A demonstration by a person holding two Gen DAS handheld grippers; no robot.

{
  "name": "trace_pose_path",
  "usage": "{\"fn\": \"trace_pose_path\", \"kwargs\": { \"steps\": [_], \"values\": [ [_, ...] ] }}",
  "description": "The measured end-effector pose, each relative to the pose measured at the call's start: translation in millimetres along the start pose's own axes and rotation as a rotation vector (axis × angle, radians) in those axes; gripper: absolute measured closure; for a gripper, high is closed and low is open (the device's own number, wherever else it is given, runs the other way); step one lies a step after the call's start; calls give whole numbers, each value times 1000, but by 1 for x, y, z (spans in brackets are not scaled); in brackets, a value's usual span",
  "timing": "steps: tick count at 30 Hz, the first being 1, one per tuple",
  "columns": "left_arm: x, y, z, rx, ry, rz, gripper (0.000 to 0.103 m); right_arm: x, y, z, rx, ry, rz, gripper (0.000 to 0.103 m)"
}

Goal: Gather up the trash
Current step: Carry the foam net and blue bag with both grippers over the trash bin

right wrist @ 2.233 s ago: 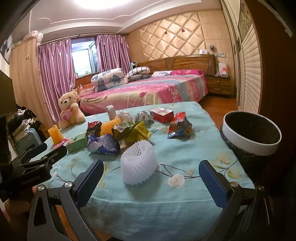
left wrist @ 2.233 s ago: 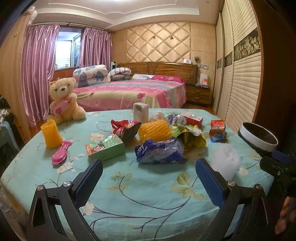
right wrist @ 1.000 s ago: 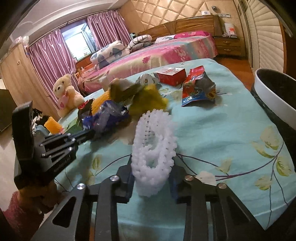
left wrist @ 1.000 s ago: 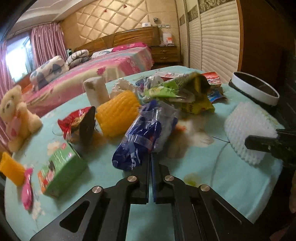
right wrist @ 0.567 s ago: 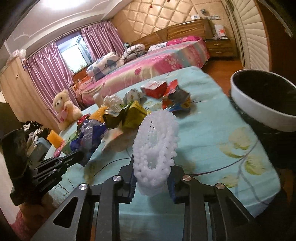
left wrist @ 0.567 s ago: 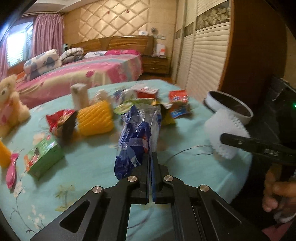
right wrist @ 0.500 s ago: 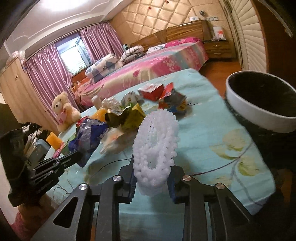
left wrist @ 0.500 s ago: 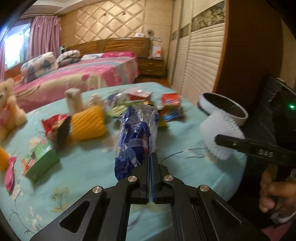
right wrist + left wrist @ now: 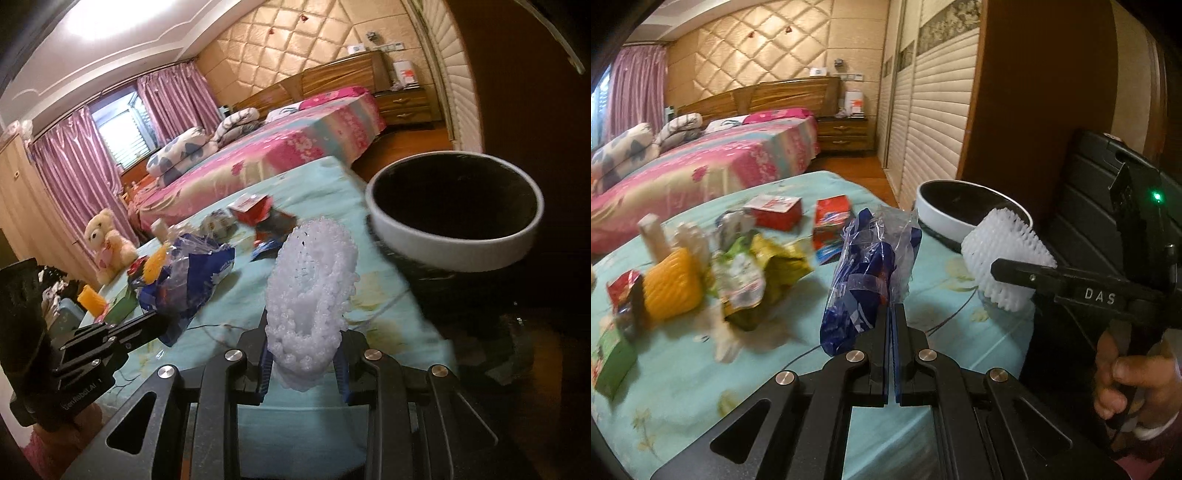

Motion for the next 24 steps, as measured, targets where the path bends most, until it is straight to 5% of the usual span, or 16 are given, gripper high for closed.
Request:
{"fn": "trace_pose_path", "kwargs": {
  "steps": [24],
  "values": [
    [73, 35, 113, -73, -34, 66, 103, 67, 91, 1, -109, 55, 80, 75]
  ]
}}
Point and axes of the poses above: each gripper's, at about its wrist camera, not at the fingertips, and z roughly the way its jaws point, y to its right, x to its top, the point moved 10 cm from there along z, roughly the way its jaws point, and after that the axes turned 5 degrees about -x, right-handed, at the moved point
